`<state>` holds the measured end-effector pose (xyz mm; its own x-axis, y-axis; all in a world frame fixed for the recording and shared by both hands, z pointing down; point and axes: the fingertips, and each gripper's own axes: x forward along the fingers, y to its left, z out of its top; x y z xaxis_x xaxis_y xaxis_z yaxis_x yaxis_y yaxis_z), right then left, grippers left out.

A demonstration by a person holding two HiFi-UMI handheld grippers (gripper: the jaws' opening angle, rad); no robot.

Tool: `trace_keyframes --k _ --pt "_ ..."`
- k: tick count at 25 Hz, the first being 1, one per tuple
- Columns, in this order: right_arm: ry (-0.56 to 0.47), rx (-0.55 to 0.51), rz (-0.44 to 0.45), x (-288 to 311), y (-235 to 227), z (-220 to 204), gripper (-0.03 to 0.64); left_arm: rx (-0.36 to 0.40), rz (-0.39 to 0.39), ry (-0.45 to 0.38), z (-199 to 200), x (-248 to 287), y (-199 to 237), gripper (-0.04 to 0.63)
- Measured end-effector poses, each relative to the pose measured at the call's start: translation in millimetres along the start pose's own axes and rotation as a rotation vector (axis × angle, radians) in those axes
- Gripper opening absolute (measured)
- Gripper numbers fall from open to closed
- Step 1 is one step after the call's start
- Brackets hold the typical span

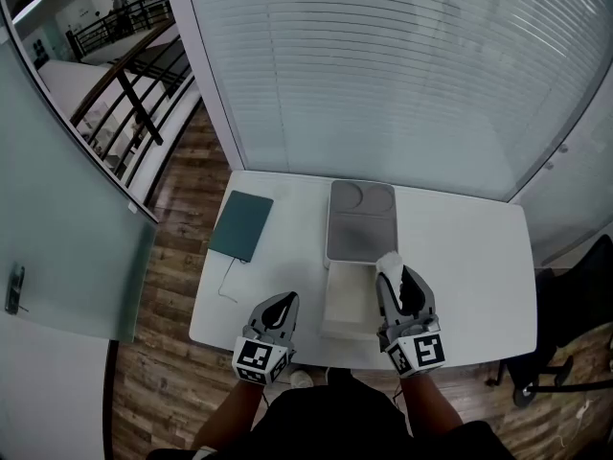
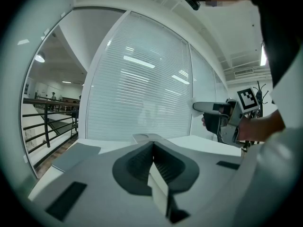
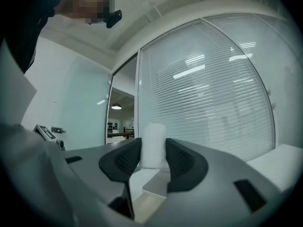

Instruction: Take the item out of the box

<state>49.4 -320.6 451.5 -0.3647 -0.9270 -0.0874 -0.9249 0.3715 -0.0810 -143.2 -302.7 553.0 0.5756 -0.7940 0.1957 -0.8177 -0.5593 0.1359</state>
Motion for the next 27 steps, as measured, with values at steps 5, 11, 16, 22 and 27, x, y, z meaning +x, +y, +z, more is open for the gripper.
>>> trace_keyframes --k 5,11,16,22,27 --pt "0.020 -0.044 -0.029 2.6 -1.1 -4.0 0.163 0.001 -0.005 0.001 -0.2 3.0 0.2 0.012" --pt "0.025 -0.049 -0.023 3.4 3.2 -6.0 0.163 0.000 -0.001 0.008 -4.4 2.5 2.6 0.012" --pt "0.033 -0.051 -0.023 2.9 2.8 -9.2 0.163 -0.007 0.008 0.012 -9.0 1.7 2.5 0.012" --pt "0.046 -0.052 -0.002 2.0 7.9 -14.0 0.163 -0.010 0.013 0.011 -9.4 -3.2 1.9 0.012" --pt "0.053 -0.058 0.016 0.3 11.9 -13.4 0.163 -0.008 0.016 0.009 -7.2 -5.9 0.3 0.012"
